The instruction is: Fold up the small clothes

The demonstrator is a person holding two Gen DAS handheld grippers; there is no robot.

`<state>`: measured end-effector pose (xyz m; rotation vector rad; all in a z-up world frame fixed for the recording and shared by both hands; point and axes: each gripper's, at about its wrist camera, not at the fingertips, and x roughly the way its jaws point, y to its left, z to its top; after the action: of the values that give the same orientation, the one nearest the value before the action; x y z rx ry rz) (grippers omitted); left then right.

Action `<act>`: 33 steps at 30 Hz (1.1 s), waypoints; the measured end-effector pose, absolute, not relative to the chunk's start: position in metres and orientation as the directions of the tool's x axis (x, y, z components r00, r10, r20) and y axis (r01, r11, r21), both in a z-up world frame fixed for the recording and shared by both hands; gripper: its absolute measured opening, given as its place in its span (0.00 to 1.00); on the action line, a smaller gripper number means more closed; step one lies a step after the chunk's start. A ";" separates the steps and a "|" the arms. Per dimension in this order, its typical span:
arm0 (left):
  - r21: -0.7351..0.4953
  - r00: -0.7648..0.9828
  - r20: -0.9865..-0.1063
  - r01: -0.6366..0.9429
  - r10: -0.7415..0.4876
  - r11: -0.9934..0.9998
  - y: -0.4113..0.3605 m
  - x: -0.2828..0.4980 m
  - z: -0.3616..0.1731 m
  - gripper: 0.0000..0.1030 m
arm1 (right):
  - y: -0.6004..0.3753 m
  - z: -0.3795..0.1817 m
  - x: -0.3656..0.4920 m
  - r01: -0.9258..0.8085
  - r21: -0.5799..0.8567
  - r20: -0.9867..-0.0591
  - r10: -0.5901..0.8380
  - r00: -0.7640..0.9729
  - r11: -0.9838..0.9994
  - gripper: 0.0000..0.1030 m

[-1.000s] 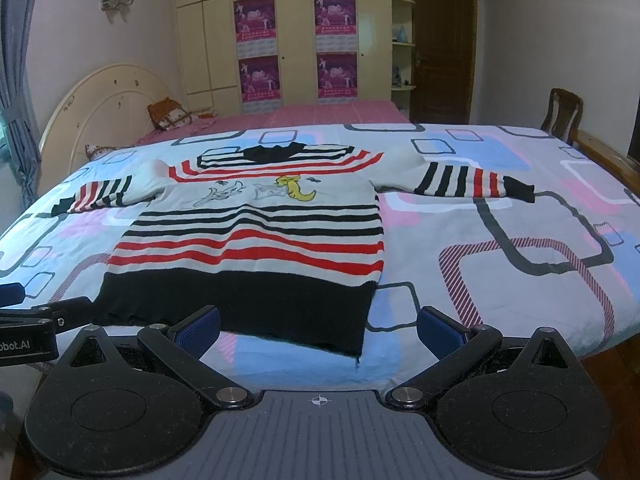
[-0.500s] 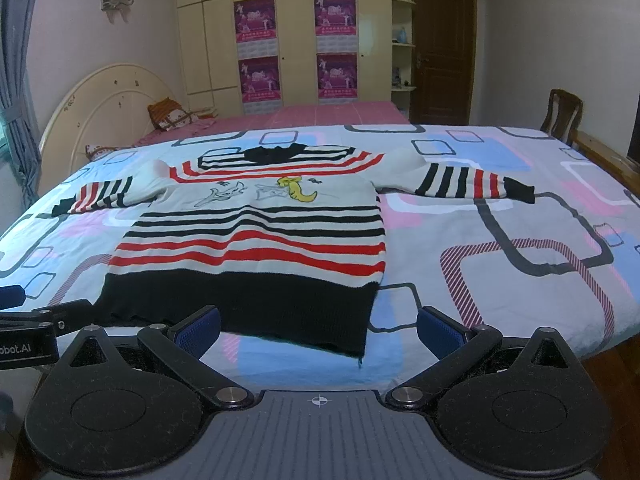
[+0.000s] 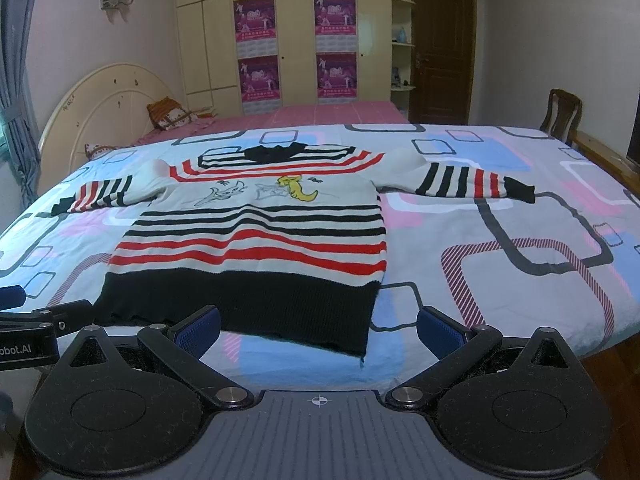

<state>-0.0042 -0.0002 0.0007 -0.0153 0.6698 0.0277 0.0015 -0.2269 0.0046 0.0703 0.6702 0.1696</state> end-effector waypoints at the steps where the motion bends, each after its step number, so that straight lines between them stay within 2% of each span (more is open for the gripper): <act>1: -0.004 0.784 -0.621 -0.032 0.023 0.999 0.000 -0.004 0.001 1.00 | -0.227 0.005 0.002 -0.134 0.119 -0.612 0.179 0.770 0.984 1.00; 33: 0.009 0.787 -0.616 -0.013 0.016 1.000 -0.005 0.014 0.005 1.00 | -0.229 0.005 0.018 -0.118 0.121 -0.605 0.168 0.778 0.986 1.00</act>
<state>0.0138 -0.0046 0.0049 0.0045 0.6643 0.0161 0.0182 -0.2286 0.0052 0.0781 0.6615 0.1546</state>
